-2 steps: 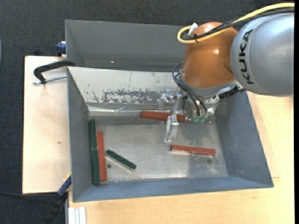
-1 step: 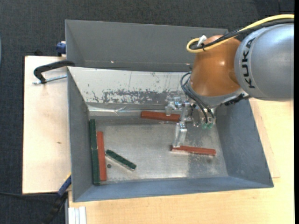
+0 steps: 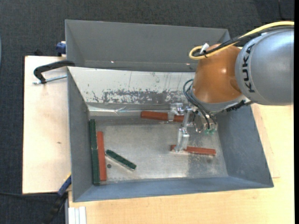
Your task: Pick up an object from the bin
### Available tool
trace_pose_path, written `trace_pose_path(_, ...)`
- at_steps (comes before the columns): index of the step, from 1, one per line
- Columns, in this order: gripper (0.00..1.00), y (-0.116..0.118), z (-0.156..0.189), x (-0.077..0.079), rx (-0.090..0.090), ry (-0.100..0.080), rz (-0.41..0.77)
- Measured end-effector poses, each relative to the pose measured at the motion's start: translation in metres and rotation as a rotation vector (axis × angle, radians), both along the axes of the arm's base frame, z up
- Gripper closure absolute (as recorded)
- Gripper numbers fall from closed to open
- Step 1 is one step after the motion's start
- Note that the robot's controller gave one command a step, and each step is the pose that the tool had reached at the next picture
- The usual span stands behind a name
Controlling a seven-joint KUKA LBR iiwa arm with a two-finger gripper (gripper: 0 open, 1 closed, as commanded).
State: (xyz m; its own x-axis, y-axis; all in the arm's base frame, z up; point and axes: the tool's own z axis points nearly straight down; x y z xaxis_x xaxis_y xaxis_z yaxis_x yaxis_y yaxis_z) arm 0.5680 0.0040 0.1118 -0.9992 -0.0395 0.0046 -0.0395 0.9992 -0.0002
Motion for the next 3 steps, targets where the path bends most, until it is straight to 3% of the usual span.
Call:
trace_pose_path(1, 0.0, 0.007, -0.02, 0.004, 0.002, -0.01, -0.068)
trace_pose_path(2, 0.0, -0.031, -0.026, -0.025, 0.003, -0.005, -0.041)
trace_pose_path(3, 1.0, -0.123, -0.041, -0.021, 0.001, -0.01, 0.097)
